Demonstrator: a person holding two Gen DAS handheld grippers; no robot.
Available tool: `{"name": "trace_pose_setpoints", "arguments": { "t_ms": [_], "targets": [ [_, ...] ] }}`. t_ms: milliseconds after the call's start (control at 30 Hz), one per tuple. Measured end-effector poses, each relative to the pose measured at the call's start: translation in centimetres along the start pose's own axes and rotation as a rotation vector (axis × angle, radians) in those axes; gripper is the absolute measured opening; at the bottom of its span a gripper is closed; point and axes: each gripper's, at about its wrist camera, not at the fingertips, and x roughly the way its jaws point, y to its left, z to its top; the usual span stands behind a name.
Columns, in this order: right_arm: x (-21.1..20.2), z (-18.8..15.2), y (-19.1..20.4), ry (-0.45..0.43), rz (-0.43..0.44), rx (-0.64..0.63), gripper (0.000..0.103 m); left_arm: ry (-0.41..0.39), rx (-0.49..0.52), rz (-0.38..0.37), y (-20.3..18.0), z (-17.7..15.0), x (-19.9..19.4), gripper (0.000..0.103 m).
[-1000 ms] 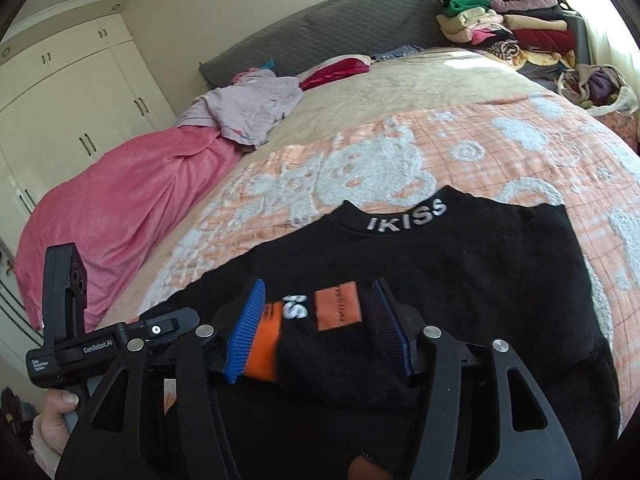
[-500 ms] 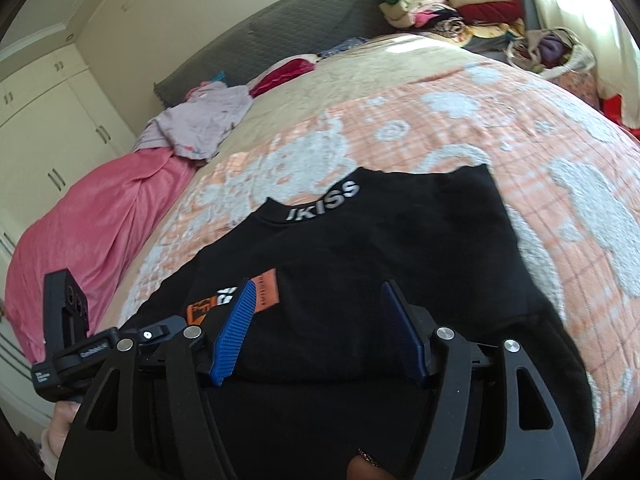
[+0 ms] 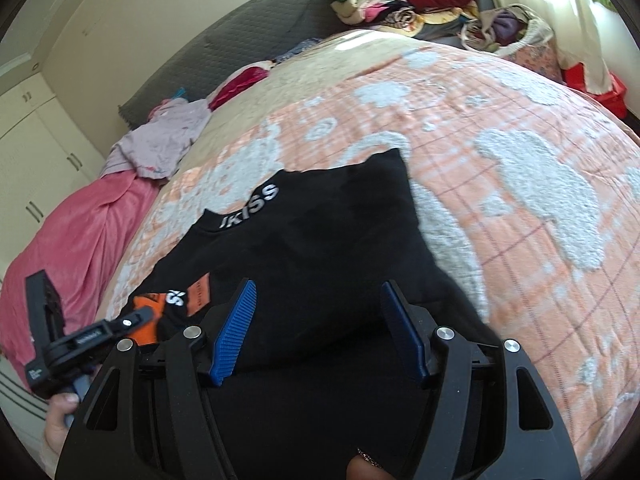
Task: Fold small clothes
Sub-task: 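Lower the cuff onto the shirt body and open the right gripper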
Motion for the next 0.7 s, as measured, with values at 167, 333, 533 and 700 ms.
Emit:
{"name": "trace_pose_setpoints", "arguments": {
  "t_ms": [167,333,533,700],
  "targets": [
    [-0.3,0.4,-0.5,-0.015,-0.021,0.002,0.064,-0.049,0.083,0.066,-0.8,0.3,-1.7,0.006],
    [0.3,0.3,0.0,-0.005,-0.053,-0.028,0.064,-0.006,0.050,0.121,1.2,-0.7,-1.3,0.010],
    [1.5,0.0,1.9,0.025,-0.081,-0.119,0.064,-0.052,0.019,0.153,2.7,-0.8,-3.5,0.018],
    [2.0,0.0,3.6,0.041,-0.094,-0.194,0.064,-0.073,0.118,0.119,-0.6,-0.5,-4.1,0.029]
  ]
}}
